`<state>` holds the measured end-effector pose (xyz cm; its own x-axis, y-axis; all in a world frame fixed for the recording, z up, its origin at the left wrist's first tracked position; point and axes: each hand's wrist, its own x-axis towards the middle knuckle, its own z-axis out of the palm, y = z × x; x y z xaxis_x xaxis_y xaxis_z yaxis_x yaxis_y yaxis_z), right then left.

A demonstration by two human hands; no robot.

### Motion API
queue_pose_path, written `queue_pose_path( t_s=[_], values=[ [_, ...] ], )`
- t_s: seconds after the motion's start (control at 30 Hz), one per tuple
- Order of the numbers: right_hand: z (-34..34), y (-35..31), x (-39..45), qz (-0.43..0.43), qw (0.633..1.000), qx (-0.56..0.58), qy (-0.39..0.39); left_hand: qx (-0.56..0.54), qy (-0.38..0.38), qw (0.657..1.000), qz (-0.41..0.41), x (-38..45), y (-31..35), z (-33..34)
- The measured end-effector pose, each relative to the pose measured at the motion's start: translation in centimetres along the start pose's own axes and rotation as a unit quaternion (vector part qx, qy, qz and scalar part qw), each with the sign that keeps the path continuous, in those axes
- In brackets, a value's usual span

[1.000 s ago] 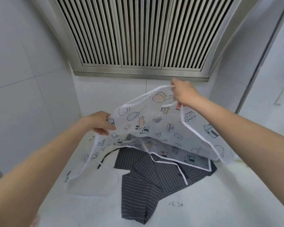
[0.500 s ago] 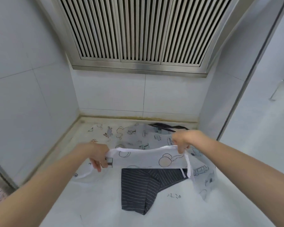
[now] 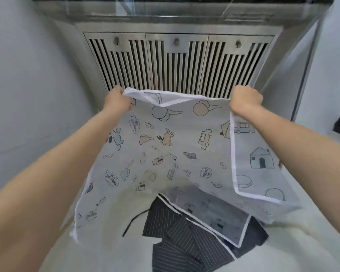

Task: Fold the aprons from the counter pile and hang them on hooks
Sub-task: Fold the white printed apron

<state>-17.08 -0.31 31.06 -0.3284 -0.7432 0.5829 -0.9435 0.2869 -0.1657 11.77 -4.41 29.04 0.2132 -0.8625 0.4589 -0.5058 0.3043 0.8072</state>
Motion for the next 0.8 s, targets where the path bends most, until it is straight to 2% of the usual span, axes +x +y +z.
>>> queue_pose_path(
  t_s=[0.1,0.2,0.3,0.37,0.47,0.53,0.63,0.73,0.8],
  values=[
    [-2.3,0.1,1.4,0.0,0.996,-0.012,-0.091,0.075,-0.001,0.997,0.021,0.7,1.2,-0.6],
    [-1.6,-0.1,1.9,0.017,0.983,-0.007,-0.185,0.105,-0.029,0.994,-0.006,0.6,0.6,-0.1],
    [1.5,0.7,2.6,0.059,0.963,0.114,-0.239,0.114,-0.074,0.99,-0.04,0.9,-1.1,0.6],
    [3.5,1.3,2.6,0.064,0.956,0.162,-0.238,0.124,-0.111,0.985,-0.048,1.1,-2.3,1.1],
    [6.9,1.9,3.3,0.101,0.951,0.209,-0.203,0.116,-0.15,0.98,-0.057,1.8,-4.0,2.8],
    [8.5,2.1,4.3,0.104,0.948,0.262,-0.147,0.033,-0.157,0.984,-0.075,2.3,-4.5,4.3],
    [7.9,2.2,6.3,0.091,0.925,0.366,-0.046,-0.109,-0.107,0.986,-0.074,4.4,-2.7,6.1],
    [3.1,1.6,7.6,0.084,0.872,0.477,0.067,-0.216,-0.034,0.976,-0.008,6.4,1.4,6.5],
    [0.1,1.3,7.9,0.056,0.852,0.502,0.136,-0.244,-0.003,0.969,0.033,7.0,4.0,6.3]
  ],
)
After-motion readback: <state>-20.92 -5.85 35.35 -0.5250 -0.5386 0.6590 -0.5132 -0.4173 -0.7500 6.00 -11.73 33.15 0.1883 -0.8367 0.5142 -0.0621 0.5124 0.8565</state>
